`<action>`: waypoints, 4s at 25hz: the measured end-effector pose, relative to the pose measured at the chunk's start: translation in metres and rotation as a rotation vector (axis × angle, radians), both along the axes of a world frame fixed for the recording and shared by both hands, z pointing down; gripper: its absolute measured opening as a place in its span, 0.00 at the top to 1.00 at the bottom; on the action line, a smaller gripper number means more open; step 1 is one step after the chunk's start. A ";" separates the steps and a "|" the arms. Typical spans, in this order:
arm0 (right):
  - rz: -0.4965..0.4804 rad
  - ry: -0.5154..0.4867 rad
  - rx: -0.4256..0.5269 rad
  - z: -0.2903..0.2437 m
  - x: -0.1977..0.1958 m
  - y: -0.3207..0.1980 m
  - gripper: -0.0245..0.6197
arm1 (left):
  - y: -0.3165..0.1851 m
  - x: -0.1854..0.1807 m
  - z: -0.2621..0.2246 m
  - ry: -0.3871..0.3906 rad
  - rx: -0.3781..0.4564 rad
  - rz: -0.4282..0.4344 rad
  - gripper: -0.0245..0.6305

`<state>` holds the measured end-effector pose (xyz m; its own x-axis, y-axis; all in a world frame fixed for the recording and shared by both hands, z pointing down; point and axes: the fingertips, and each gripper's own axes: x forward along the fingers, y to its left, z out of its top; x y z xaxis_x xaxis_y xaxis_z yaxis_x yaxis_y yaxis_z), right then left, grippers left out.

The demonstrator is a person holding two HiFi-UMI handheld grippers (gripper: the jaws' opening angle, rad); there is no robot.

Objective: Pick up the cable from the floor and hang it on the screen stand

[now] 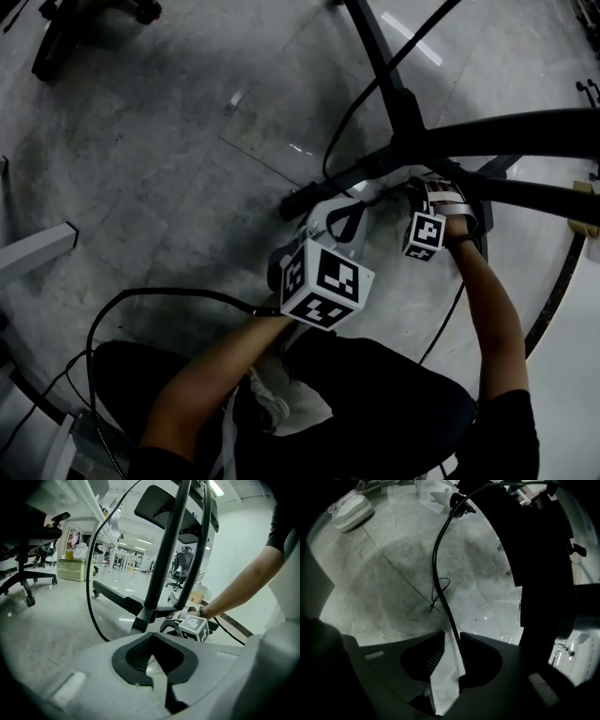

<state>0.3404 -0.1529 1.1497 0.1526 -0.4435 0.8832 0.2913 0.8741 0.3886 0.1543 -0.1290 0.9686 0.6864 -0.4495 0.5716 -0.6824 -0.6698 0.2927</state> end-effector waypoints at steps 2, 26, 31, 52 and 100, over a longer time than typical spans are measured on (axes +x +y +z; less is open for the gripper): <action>0.001 0.010 0.028 -0.002 0.000 -0.003 0.83 | 0.000 -0.001 0.000 -0.003 0.003 0.002 0.96; 0.414 -0.027 -0.224 -0.008 -0.015 0.053 0.93 | 0.000 -0.021 -0.019 -0.039 0.036 0.066 0.96; 0.558 -0.238 -0.230 -0.057 -0.042 0.081 0.93 | 0.002 -0.025 -0.047 -0.057 0.017 0.115 0.96; 0.537 -0.466 -0.169 -0.420 -0.115 0.134 0.93 | 0.045 -0.050 -0.321 -0.018 0.015 0.038 0.96; 0.497 -0.524 0.940 -1.438 -0.091 -0.075 0.92 | -0.057 0.057 -1.074 0.224 0.874 0.205 0.96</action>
